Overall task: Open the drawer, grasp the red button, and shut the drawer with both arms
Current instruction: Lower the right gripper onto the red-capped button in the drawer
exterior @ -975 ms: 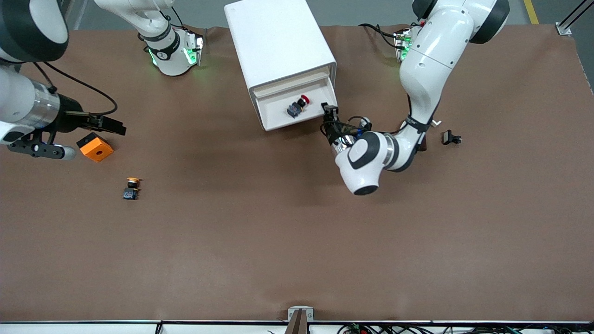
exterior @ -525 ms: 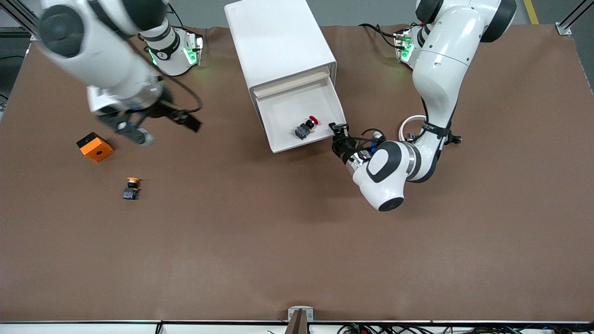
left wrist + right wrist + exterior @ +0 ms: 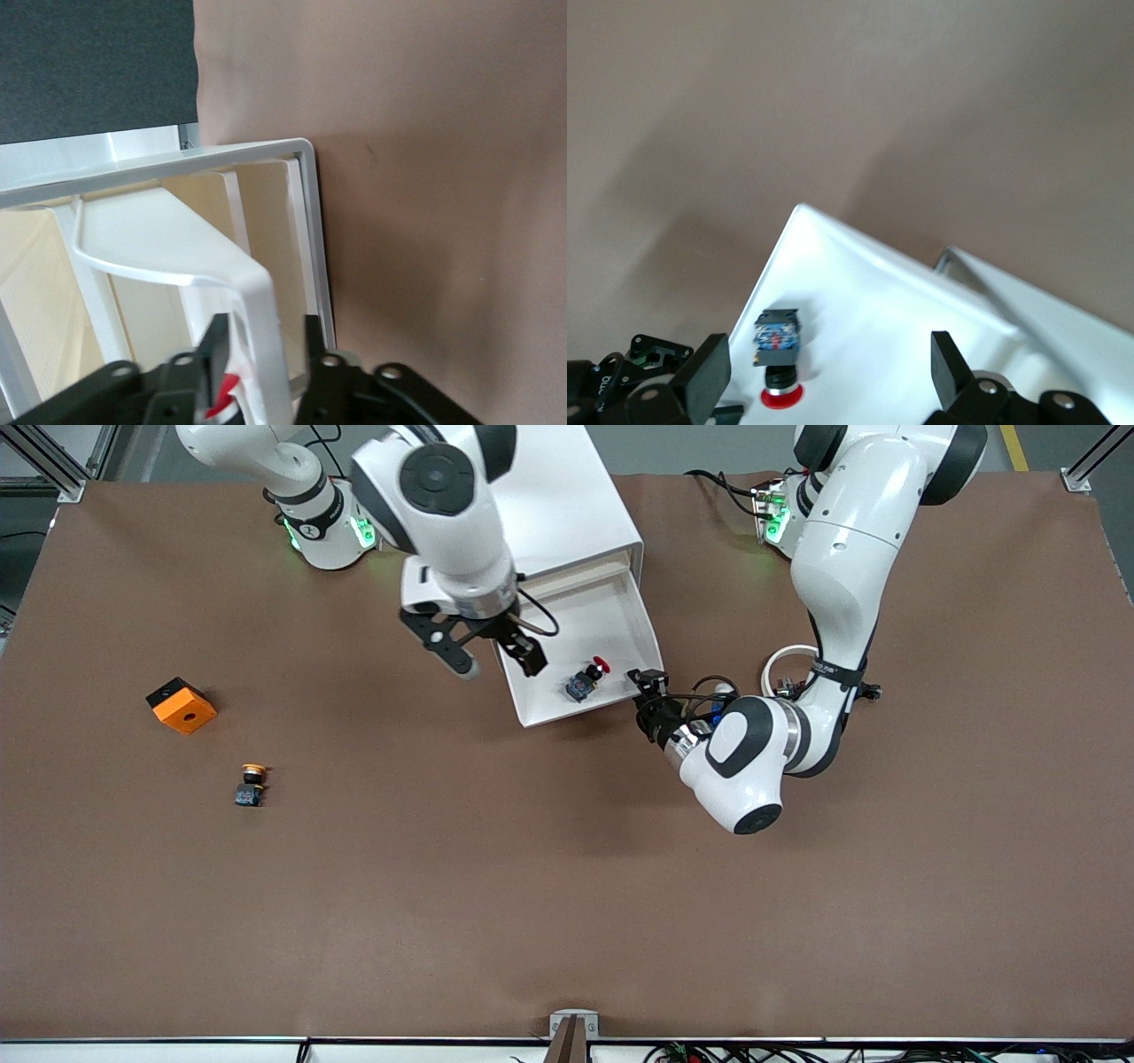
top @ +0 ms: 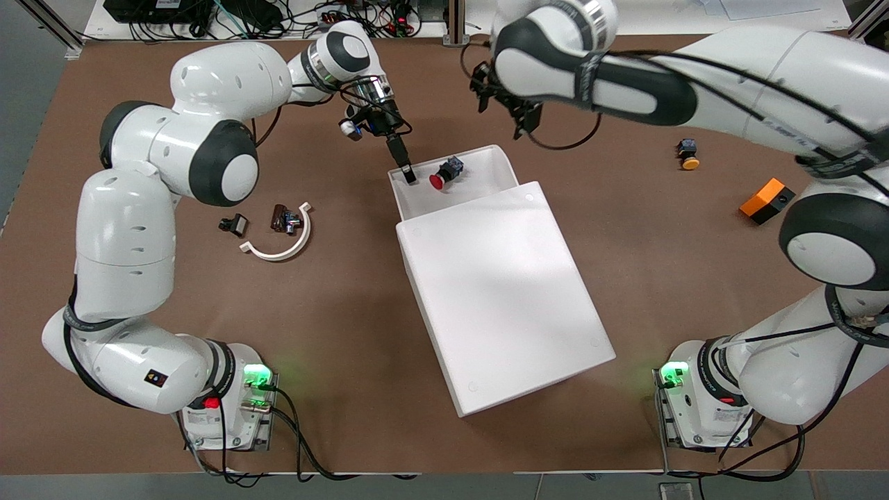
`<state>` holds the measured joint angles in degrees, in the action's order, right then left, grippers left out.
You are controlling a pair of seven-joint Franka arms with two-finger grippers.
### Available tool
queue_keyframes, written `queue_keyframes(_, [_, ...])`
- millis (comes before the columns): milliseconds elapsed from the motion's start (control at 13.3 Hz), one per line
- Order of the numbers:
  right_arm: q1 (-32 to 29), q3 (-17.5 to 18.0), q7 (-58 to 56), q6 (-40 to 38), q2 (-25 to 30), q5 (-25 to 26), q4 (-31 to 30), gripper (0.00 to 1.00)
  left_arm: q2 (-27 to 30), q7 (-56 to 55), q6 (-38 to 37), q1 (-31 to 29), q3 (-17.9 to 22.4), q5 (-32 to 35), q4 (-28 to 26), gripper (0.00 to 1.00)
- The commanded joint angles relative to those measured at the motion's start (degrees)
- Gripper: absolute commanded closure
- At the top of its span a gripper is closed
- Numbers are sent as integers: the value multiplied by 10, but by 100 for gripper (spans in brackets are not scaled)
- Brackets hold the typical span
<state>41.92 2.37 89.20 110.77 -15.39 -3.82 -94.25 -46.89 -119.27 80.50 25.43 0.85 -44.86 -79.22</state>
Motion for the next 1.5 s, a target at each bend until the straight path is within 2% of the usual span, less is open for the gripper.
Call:
queue_keyframes(0, [30,-8,69,37,-39,28,13,0,-6,4,1,6,8,-6,13,0])
queue_keyframes(375, [56,-8,92,73,-103,49,34,0,0,21,2,-16,3,-8,23,0])
queue_keyframes(600, [62,-8,91,73,-130,51,57,0,16,110,4,-19,3,-5,29,0])
queue_keyframes(900, [67,-8,85,73,-151,65,68,0,43,301,4,-19,9,1,28,0])
queue_keyframes(1125, [69,-8,84,83,-159,69,68,0,56,436,25,-14,4,92,29,0])
queue_keyframes(1275, [68,-8,83,84,-162,66,68,0,72,518,93,-12,5,136,28,0])
queue_keyframes(1425, [69,-7,83,92,-163,61,69,0,72,548,144,-12,4,163,26,0])
